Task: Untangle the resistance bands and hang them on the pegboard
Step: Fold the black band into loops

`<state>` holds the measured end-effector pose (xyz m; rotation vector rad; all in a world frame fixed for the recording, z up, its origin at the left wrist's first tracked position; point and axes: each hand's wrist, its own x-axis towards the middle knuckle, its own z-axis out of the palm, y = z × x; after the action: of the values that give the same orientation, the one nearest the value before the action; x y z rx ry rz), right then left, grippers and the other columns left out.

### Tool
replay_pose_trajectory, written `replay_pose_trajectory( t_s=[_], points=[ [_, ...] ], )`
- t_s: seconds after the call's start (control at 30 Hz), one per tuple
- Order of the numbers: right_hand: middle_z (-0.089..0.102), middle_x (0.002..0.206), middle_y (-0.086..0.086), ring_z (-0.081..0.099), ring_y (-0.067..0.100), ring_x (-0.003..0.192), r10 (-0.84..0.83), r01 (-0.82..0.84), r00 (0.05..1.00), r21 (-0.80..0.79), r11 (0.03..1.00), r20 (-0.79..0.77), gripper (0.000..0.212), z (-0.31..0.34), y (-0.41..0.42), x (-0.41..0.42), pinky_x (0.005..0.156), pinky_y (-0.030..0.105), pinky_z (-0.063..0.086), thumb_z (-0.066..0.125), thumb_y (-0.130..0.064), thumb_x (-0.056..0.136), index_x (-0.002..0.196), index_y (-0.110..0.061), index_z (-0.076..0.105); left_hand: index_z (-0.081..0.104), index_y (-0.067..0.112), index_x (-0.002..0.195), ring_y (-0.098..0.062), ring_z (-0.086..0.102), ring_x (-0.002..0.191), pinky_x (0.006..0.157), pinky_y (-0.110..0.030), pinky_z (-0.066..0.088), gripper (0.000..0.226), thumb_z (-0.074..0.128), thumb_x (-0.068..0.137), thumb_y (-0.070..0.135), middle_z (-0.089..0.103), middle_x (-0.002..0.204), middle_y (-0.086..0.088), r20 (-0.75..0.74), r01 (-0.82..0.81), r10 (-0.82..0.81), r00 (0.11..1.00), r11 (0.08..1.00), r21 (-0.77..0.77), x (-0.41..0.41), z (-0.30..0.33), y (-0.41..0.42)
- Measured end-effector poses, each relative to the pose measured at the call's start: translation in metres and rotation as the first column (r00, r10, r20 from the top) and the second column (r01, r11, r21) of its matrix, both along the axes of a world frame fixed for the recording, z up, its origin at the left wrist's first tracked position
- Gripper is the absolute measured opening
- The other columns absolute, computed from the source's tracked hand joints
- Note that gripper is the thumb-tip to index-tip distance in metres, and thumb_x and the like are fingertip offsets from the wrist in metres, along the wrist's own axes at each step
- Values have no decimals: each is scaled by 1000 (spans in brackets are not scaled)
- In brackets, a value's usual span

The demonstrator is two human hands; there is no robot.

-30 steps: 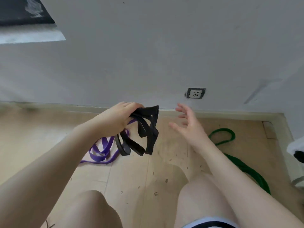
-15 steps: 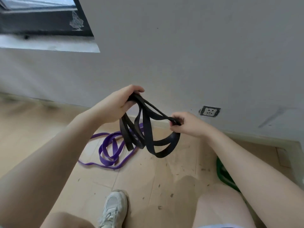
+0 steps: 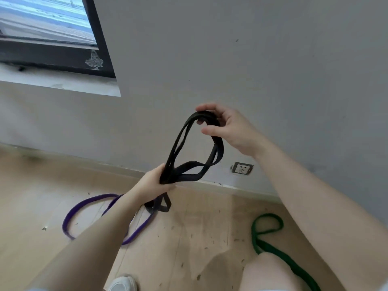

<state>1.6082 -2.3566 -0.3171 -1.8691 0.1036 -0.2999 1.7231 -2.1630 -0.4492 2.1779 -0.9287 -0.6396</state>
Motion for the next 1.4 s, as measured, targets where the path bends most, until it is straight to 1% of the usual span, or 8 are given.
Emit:
replay_pose_trajectory(
  t_s=[0.13, 0.3, 0.47, 0.63, 0.77, 0.87, 1.07, 1.4],
  points=[
    [63, 105, -10, 61, -2, 99, 132, -134, 991, -143, 981, -26, 38, 21, 9, 18, 85, 16, 46, 58, 1, 88, 116, -24, 55, 56, 25, 113, -16, 62, 106, 95, -31, 49, 27, 61, 88, 17, 65, 114, 0, -293, -123, 26, 956, 940, -317, -14, 28, -5],
    [64, 102, -8, 61, -2, 94, 224, -247, 967, -239, 939, -117, 40, 15, 11, 25, 87, 20, 46, 52, 7, 88, 116, -22, 54, 53, 20, 114, -9, 66, 93, 90, -22, 51, 24, 54, 91, 12, 69, 93, 0, -287, -152, -28, 958, 797, -584, -20, 87, -26],
    [67, 100, -4, 62, 6, 92, 85, -137, 987, -423, 896, -139, 42, 13, -4, 18, 90, 23, 47, 60, -4, 87, 122, -24, 50, 58, 16, 109, -9, 58, 68, 76, -31, 51, 17, 55, 92, 17, 59, 74, 4, -49, -55, 35, 998, 880, -472, -18, 106, -44],
    [69, 93, 1, 64, 18, 89, -39, -53, 986, -523, 851, -163, 20, 11, -24, 9, 88, 40, 49, 69, -16, 82, 101, -19, 65, 56, 22, 103, -4, 52, 62, 62, -19, 40, 11, 52, 93, 25, 54, 70, 10, 120, -10, 57, 991, 932, -362, -20, 109, -56],
    [67, 90, -11, 62, -1, 86, 3, -9, 1000, -275, 961, -21, 19, 7, -17, 10, 85, 16, 47, 63, -10, 87, 100, -24, 64, 51, 15, 115, -10, 63, 93, 89, -33, 50, 20, 49, 95, 18, 64, 99, 4, -32, -4, -9, 999, 917, -398, -28, 99, -56],
    [64, 90, -14, 60, -2, 84, 36, -28, 999, -275, 961, 24, 20, 3, -4, 20, 82, 13, 45, 60, -9, 88, 103, -23, 64, 51, 19, 120, -11, 61, 108, 98, -36, 47, 26, 49, 95, 16, 64, 113, 5, -36, -2, -13, 999, 918, -396, -24, 91, -49],
    [68, 104, -3, 57, 4, 94, 84, -23, 992, -510, 860, 98, 23, -7, 18, 42, 84, 9, 40, 59, -14, 90, 112, -13, 66, 53, 16, 120, -5, 63, 105, 99, -35, 47, 30, 56, 90, 10, 67, 109, 4, -180, -97, 26, 983, 911, -401, -14, 71, -25],
    [62, 87, -17, 59, 0, 79, 97, -83, 994, -212, 974, 53, 21, -22, 27, 52, 79, 14, 46, 63, -9, 86, 97, -26, 62, 52, 26, 118, -4, 61, 106, 94, -27, 49, 30, 57, 91, 15, 66, 114, 7, -252, -137, 36, 967, 908, -396, -18, 47, -31]
  ],
)
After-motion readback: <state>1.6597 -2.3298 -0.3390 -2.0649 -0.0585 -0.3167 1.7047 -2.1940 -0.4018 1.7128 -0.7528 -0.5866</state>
